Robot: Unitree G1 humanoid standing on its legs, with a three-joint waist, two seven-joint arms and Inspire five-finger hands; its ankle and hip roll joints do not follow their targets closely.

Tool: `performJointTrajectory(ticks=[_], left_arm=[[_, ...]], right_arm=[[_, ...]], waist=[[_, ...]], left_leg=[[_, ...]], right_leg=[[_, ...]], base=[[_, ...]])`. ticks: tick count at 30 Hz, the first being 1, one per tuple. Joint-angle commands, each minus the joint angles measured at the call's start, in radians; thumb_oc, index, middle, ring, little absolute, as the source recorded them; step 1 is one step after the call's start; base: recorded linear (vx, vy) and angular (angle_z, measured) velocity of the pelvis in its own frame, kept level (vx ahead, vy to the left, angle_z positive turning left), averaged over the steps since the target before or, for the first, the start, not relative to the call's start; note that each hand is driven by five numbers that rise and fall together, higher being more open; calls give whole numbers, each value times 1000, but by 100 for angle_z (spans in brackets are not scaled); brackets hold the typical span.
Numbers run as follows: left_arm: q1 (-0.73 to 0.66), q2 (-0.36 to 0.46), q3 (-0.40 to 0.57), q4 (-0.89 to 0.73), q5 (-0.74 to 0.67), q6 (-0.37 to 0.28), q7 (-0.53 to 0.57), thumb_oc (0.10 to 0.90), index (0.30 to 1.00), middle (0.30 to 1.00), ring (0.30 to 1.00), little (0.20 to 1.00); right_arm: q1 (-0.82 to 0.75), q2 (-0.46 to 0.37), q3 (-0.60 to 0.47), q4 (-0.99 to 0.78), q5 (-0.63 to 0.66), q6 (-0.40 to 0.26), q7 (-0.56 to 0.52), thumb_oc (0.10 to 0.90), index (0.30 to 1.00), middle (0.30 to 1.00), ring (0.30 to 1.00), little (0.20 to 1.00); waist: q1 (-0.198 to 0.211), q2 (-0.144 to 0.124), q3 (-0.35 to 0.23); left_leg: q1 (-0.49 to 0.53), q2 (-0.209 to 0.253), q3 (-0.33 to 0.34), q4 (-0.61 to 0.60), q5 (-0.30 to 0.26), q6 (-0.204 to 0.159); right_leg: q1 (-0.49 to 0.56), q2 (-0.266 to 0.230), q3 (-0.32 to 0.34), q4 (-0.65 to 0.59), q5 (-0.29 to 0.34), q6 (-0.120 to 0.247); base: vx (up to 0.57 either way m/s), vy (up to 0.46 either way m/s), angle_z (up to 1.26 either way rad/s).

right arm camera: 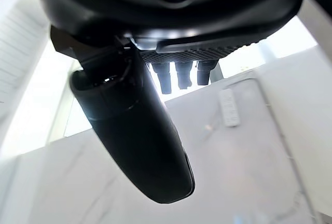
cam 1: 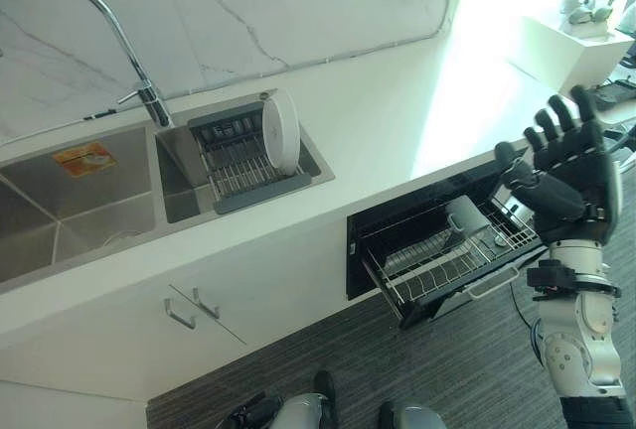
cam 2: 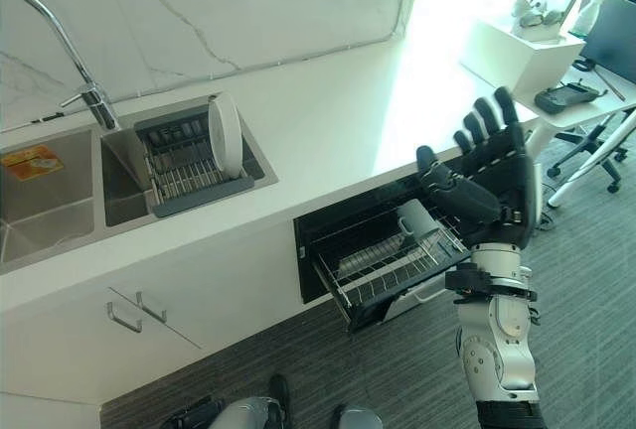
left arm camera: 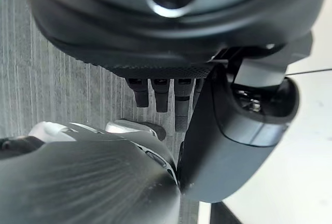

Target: Place the dishes in the dishwasher.

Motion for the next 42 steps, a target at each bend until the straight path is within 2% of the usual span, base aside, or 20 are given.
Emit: performJointTrajectory(ticks=[1,3,5,7,8,9,11,14,16,19,20,21,22,24,26,27,28,33,38,42], left_arm=[[87,4,-44,15,-8,-18,89,800,900,900,900,900],[93,4,-33,7,1,-6,102,800,900,900,900,900],[108,-1,-20,3,24,4,109,800,900,900,900,900],[123,-8,-21,23,51,9,122,800,900,900,900,900],[121,-11,-27,36,59,10,126,800,900,900,900,900],[115,-9,-30,53,69,21,121,800,900,900,900,900],[110,-11,-41,63,77,23,120,800,900,900,900,900],[101,-10,-51,61,70,32,138,800,900,900,900,900],[78,0,-57,60,77,64,150,800,900,900,900,900],[56,17,-80,70,96,82,154,800,900,900,900,900],[51,24,-92,74,98,88,152,800,900,900,900,900],[51,26,-101,73,93,92,159,800,900,900,900,900],[53,28,-111,68,79,97,172,800,900,900,900,900],[54,35,-108,43,63,138,190,800,900,900,900,900],[54,41,-100,28,80,160,186,800,900,900,900,900],[68,39,-95,14,80,164,192,800,900,900,900,900],[75,38,-98,8,77,162,197,800,900,900,900,900],[113,33,-85,3,111,161,193,800,900,900,900,900],[126,67,-60,97,162,119,133,800,900,900,900,900],[125,69,-59,103,163,114,133,800,900,900,900,900]], right_arm=[[-106,-42,-18,-49,2,-43,121,800,900,900,900,900],[-116,-37,-6,-44,8,-36,138,800,900,900,900,900],[-135,-30,9,-42,24,-23,163,800,900,900,900,900],[-158,-15,46,-74,63,27,191,800,900,900,900,900],[-167,-13,63,-89,48,39,182,800,900,900,900,900],[-174,-8,81,-105,42,57,165,800,900,900,900,900],[-173,-4,97,-110,49,60,149,800,900,900,900,900],[-166,5,109,-116,59,57,154,800,900,900,900,900],[-164,14,108,-126,57,65,146,800,900,900,900,900],[-163,30,116,-131,53,63,139,800,900,900,900,900],[-152,38,117,-139,41,57,143,800,900,900,900,900],[-146,43,118,-141,34,57,145,800,900,900,900,900],[-145,45,119,-141,39,58,149,800,900,900,900,900],[-147,33,119,-137,56,47,155,800,900,900,900,900],[-153,19,112,-126,72,26,156,800,900,900,900,900],[-162,13,106,-114,89,14,157,800,900,900,900,900],[-162,14,104,-116,90,18,158,800,900,900,900,900],[-142,9,106,-126,92,43,158,800,900,900,900,900],[-148,-7,119,-112,87,45,161,800,900,900,900,900],[-149,-9,120,-114,89,46,159,800,900,900,900,900]], waist=[[22,-45,49],[36,-50,55],[51,-36,60],[77,-7,64],[85,-1,65],[81,2,59],[81,2,50],[84,4,33],[86,5,17],[72,11,11],[59,20,17],[51,25,24],[44,29,30],[34,32,43],[29,12,59],[27,-11,67],[25,-12,67],[29,-16,37],[21,7,16],[21,9,16]], left_leg=[[127,-29,-56,124,-166,40],[109,-30,-77,124,-153,36],[80,-10,-112,124,-139,27],[-14,31,-190,124,-77,-12],[-40,39,-201,124,-61,-19],[-38,58,-154,124,-67,-11],[-28,62,-134,124,-78,-1],[-3,54,-148,124,-113,17],[22,36,-164,124,-138,37],[47,17,-175,124,-159,72],[61,11,-187,124,-171,86],[72,7,-193,124,-179,94],[80,5,-198,124,-184,98],[95,12,-201,124,-196,92],[107,-3,-198,124,-214,89],[130,-20,-195,124,-248,83],[139,-19,-196,124,-259,83],[137,9,-181,124,-260,58],[124,60,-170,124,-231,15],[122,64,-171,124,-228,10]], right_leg=[[114,22,-5,-87,-51,70],[115,24,11,-87,-48,71],[123,38,23,-87,-56,71],[152,63,54,-87,-82,68],[167,62,62,-87,-91,68],[182,46,46,-87,-101,73],[194,29,38,-87,-104,82],[206,3,19,-87,-102,98],[230,-11,-1,-87,-96,104],[263,-22,-18,-87,31,135],[253,-20,-22,-61,89,143],[224,-21,-21,-20,103,144],[192,-16,-18,-10,103,140],[145,-6,-27,-87,88,131],[57,-42,-4,-87,68,141],[-43,-92,22,-87,114,166],[-63,-97,29,-87,125,170],[-40,-85,35,-87,64,171],[15,-57,33,-87,-2,145],[19,-53,31,-87,-7,143]], base=[[31,-44,16],[54,29,12],[117,144,14],[203,306,4],[253,392,-18],[212,348,-29],[153,268,-40],[135,190,-55],[210,240,-30],[166,189,15],[152,176,11],[137,142,10],[92,46,11],[58,-57,3],[89,-200,-16],[164,-256,-18],[196,-264,-5],[155,-151,20],[162,-84,-6],[40,-32,-2]])
